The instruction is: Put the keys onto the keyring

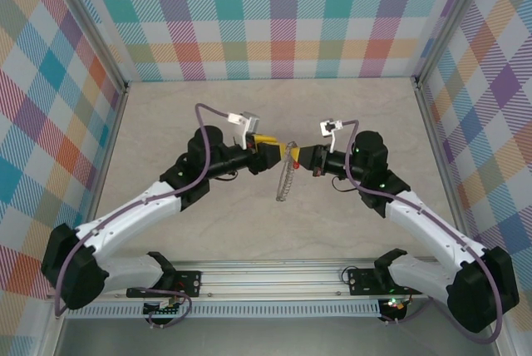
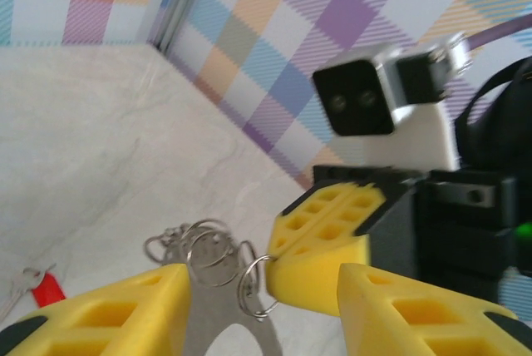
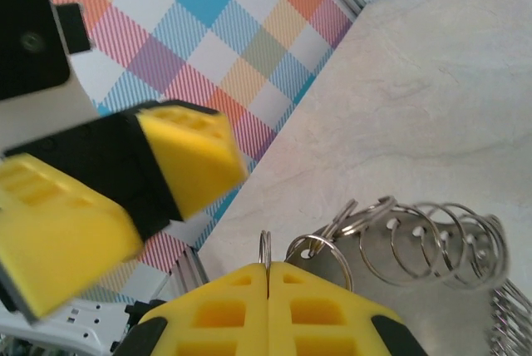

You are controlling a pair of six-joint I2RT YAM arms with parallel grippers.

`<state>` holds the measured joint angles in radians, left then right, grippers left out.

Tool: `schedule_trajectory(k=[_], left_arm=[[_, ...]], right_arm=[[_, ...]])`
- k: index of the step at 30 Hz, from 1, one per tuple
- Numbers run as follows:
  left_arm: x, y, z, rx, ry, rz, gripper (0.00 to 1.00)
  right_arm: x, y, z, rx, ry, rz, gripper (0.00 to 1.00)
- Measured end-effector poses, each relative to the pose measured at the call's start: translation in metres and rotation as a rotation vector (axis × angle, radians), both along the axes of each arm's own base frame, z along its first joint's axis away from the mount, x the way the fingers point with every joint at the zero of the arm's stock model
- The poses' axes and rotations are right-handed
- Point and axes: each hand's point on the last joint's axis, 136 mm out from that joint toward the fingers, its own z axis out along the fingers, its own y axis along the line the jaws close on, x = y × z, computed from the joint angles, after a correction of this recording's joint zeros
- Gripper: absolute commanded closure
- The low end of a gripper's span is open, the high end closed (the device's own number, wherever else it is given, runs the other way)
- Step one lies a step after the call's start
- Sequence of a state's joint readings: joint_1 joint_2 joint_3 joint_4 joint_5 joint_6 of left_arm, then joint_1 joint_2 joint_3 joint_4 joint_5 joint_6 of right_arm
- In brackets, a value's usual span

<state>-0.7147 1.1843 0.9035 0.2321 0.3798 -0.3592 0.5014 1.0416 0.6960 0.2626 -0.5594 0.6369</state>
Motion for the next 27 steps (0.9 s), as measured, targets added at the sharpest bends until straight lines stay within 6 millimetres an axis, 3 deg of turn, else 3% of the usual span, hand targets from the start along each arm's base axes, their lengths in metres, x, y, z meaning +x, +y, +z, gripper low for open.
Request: schedule_trajectory(k=[4,12,27], left_arm=[[-0.013,0.004,0.019,-0.044,-0.024,-0.041,0.62],[-0.03,-0.003,0.019,-0.055,-0.007,-0.151,0.64],[-0.021,-0.011,-0.002,-0.022,0.04,-0.157,0.56]], right_arm=[[-0.008,-0.001,0.011,0.008,-0.078,0.052,1.0],[-0.016,0.003,0.029,0.058,-0.158,0.125,1.0],[-0.015,0.008,0.038,0.109,-0.158,0.155,1.0]])
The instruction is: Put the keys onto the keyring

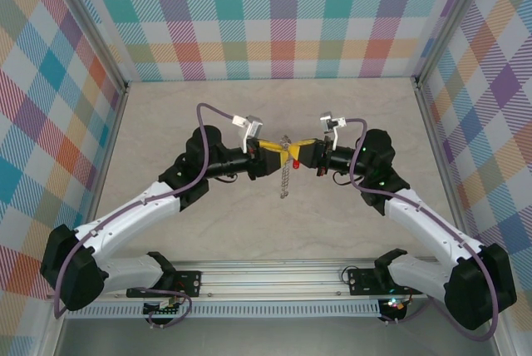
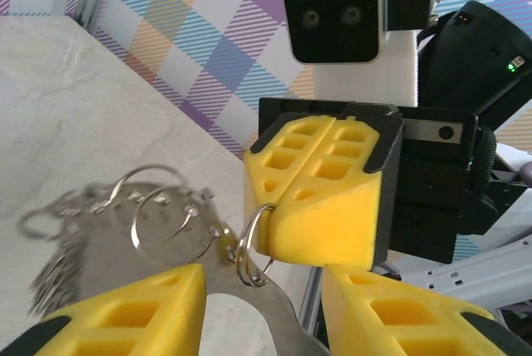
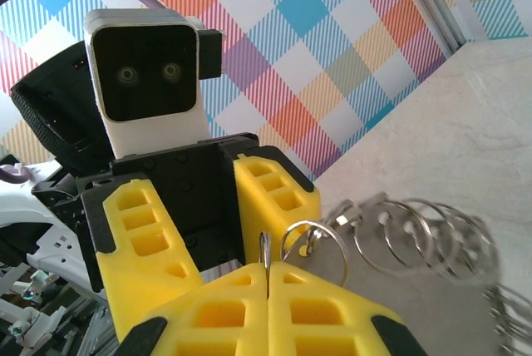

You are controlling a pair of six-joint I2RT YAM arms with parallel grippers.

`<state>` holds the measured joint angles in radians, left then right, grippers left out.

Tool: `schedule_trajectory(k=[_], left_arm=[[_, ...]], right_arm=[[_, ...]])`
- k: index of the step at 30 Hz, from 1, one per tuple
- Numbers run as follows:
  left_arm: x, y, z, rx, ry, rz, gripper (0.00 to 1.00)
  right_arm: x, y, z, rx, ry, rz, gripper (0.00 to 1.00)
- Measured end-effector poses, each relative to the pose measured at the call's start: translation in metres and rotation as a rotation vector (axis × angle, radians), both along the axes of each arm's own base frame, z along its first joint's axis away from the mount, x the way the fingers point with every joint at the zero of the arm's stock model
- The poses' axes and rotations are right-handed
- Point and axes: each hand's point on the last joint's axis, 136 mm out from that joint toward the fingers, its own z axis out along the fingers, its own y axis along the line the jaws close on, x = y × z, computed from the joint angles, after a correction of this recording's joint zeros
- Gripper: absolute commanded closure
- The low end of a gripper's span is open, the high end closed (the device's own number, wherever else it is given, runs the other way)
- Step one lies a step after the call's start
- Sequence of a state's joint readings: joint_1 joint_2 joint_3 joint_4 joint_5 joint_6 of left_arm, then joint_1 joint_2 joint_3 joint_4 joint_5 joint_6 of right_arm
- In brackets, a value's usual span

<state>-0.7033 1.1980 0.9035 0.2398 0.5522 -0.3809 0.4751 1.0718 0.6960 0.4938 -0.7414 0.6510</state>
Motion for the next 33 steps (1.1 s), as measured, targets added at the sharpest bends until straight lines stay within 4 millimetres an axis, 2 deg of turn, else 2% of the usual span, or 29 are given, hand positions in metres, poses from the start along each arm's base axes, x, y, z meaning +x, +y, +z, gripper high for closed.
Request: schedule_trajectory(k=[5,11,19,25,33], left_arm=[[0.008,0.005,0.005,-0.021,-0.017,0.037,0.52],[0.011,0.007,0.007,-0.038,-0.014,0.047,0.52],[0.01,0.005,0.014,-0.07,-0.018,0.028,0.58],[0.011,0.001,0.006,-0.059,0.003,0.014,0.62],[0.013,-0.001,0.003,-0.059,0.02,0.015,0.75]], right_arm=[[0.001,-0.001,0.001,0.001,-0.002,-0.007,1.0],[0.001,-0.001,0.001,0.002,0.001,-0.008,1.0],[0.001,-0.001,0.001,0.006,0.016,-0.007,1.0],[0.001,-0.001,0.001,0.007,0.019,-0.007,1.0],[0.001,0.0,0.0,0.006,0.022,-0.007,1.0]])
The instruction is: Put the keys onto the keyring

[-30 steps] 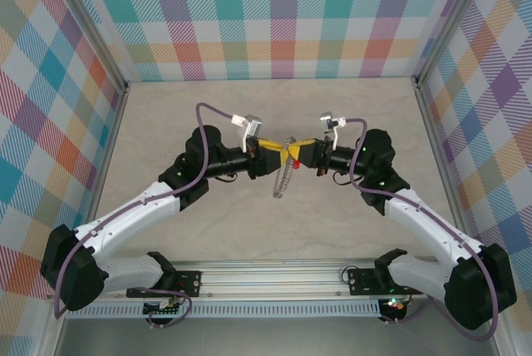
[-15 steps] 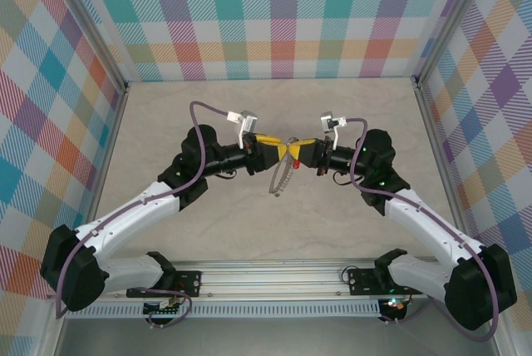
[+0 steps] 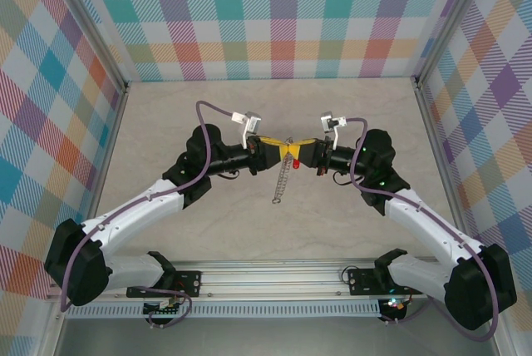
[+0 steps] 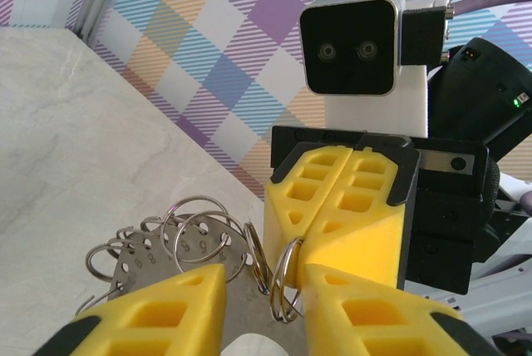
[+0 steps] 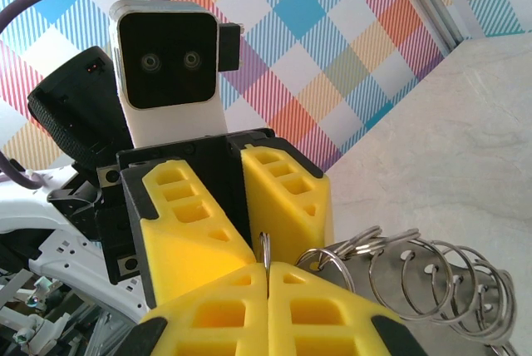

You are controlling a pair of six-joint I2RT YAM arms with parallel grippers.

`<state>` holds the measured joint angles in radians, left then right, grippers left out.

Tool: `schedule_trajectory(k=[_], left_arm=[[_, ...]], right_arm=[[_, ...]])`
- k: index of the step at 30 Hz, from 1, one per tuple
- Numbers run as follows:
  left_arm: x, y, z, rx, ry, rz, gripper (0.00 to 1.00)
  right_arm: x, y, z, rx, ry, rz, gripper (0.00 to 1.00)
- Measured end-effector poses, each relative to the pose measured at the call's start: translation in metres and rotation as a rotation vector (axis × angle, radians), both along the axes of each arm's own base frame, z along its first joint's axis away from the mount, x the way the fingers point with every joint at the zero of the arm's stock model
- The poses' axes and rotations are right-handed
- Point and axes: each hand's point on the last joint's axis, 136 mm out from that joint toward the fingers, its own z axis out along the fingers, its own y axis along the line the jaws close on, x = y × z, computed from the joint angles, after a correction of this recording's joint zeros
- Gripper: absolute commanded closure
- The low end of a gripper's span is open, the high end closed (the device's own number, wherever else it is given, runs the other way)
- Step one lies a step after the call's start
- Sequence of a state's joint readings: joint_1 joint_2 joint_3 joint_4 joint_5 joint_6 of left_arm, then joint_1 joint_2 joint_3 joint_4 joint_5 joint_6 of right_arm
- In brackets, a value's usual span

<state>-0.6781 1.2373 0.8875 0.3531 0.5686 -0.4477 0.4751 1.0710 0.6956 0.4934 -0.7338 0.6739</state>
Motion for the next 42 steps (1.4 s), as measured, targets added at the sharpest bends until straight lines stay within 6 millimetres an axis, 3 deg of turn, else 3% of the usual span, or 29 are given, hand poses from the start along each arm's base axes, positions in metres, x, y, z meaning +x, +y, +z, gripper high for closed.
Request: schedule_trajectory(k=[9,13,14,15,19,25,34,42], left_arm=[[0.001,0.0,0.004,-0.014,-0.009,0.0,1.0],[0.001,-0.001,0.003,-0.012,-0.007,0.0,1.0],[0.001,-0.001,0.003,-0.011,-0.007,0.0,1.0],[0.001,-0.001,0.003,-0.01,-0.007,-0.002,1.0],[0.0,-0.001,-0.003,0.019,-0.011,-0.009,1.0],[-0.003,-0.001,-0.006,0.093,-0.045,-0.035,1.0],[-0.012,-0.007,0.018,0.143,-0.133,-0.128,1.0],[-0.015,-0.016,0.013,0.164,-0.112,-0.205,1.0]], right_arm=[[0.005,0.0,-0.004,-0.003,0.017,-0.012,1.0],[0.007,0.0,-0.005,-0.004,0.025,-0.019,0.99],[0.007,0.0,-0.006,-0.005,0.03,-0.021,0.81],[0.008,0.0,-0.007,-0.008,0.036,-0.025,0.7],[0.013,-0.011,-0.009,-0.023,0.065,-0.077,0.57],[0.018,-0.054,0.016,0.01,0.025,-0.201,0.56],[0.0,-0.047,0.018,0.006,0.036,-0.079,0.57],[-0.01,-0.038,0.016,0.008,0.048,0.007,0.61]])
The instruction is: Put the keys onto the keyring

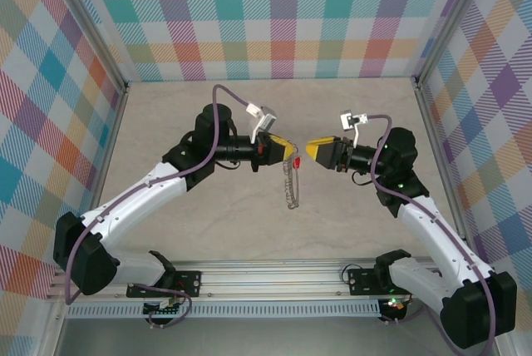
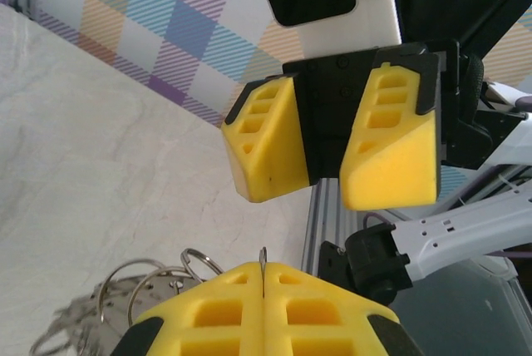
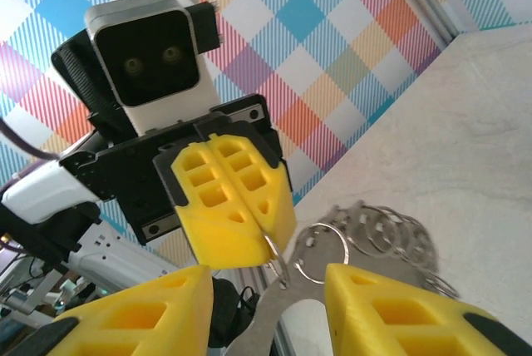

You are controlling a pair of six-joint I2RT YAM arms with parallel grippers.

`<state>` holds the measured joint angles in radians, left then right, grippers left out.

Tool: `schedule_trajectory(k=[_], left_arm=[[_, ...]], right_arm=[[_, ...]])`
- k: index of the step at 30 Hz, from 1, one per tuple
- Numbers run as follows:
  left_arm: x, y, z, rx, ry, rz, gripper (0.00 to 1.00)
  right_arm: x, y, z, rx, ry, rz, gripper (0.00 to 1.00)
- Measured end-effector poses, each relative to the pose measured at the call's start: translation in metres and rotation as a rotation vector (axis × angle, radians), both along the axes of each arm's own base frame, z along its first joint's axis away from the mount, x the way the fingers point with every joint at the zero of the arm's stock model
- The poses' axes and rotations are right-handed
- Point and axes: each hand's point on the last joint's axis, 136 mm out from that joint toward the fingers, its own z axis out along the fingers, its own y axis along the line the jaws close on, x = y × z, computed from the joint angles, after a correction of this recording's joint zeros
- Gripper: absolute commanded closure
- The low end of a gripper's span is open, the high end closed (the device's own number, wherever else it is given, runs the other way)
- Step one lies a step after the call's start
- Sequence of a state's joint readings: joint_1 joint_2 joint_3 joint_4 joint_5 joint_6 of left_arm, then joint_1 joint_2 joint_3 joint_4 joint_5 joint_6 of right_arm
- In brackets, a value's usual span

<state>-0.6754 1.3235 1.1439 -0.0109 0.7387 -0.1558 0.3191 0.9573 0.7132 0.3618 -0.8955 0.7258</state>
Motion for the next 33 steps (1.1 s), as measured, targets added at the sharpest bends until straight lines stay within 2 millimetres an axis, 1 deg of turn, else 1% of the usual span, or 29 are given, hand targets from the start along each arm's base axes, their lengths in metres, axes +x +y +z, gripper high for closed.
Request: schedule_trajectory(k=[6,12,16,21,28,33], left_arm=[[-0.004,-0.002,-0.003,0.004,0.021,-0.034,1.0],[-0.007,-0.004,0.0,-0.002,0.023,-0.055,1.0],[-0.008,-0.004,0.0,-0.004,0.024,-0.062,1.0],[-0.007,-0.004,-0.001,-0.002,0.027,-0.063,1.0],[-0.007,-0.005,-0.003,0.0,0.031,-0.065,1.0],[-0.007,-0.005,-0.004,0.001,0.035,-0.07,1.0]], right_arm=[[-0.001,0.008,-0.002,-0.005,0.011,0.034,0.63],[0.0,0.014,-0.01,-0.015,0.034,0.053,0.7],[-0.003,0.018,-0.011,-0.017,0.035,0.066,0.69],[-0.002,0.016,-0.01,-0.024,0.024,0.051,0.71],[-0.005,0.014,-0.004,-0.023,0.002,0.044,0.8],[-0.007,0.015,-0.002,-0.021,-0.002,0.056,0.8]])
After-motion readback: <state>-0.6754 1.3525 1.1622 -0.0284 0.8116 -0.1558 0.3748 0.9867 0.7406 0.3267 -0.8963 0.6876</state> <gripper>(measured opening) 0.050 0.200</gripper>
